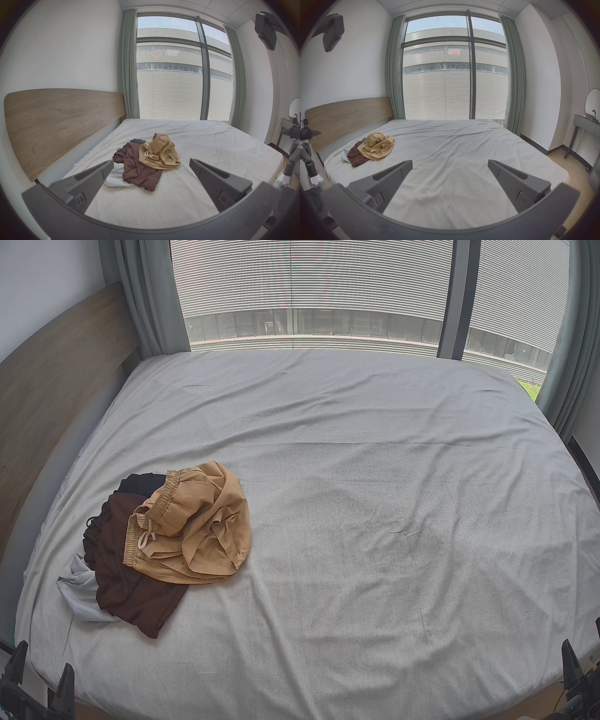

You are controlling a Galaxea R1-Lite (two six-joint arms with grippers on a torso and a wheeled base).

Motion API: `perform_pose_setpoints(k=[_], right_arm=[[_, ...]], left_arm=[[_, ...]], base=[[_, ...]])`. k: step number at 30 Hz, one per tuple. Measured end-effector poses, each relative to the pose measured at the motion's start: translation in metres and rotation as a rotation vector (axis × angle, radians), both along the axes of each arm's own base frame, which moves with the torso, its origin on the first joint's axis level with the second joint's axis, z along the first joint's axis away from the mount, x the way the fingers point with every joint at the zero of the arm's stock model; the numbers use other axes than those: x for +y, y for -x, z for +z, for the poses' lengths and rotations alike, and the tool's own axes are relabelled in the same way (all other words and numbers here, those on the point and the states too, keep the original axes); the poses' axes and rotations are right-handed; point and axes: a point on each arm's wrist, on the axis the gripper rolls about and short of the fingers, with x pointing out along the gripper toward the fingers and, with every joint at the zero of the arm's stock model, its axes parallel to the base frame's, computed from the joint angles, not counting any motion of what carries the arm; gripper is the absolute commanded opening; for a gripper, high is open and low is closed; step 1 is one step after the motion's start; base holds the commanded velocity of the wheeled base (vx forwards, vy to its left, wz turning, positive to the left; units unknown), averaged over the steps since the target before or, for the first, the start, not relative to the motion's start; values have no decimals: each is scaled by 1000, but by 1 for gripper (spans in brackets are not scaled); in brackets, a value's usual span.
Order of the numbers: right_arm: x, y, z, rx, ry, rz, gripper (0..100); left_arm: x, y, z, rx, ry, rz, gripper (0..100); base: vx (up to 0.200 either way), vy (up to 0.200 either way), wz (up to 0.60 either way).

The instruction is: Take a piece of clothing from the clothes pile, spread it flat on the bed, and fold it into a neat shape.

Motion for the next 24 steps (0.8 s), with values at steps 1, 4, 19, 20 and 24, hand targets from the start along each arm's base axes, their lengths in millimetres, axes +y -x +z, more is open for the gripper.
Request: perform_pose_setpoints(k=[1,4,19,20,24], right_arm=[[0,0,0,0,1,0,100],[0,0,0,0,3,0,100],[0,0,0,0,-2,1,100],[0,0,0,0,-2,1,100],[0,0,0,0,-2,2,100]], left_arm=[[0,0,0,0,1,0,100],[0,0,0,0,1,1,100],[0,0,0,0,3,-3,100],[0,0,0,0,3,-3,100],[0,0,0,0,1,-3,100]], base=[[0,0,0],[0,0,0],[0,0,0],[0,0,0],[0,0,0]])
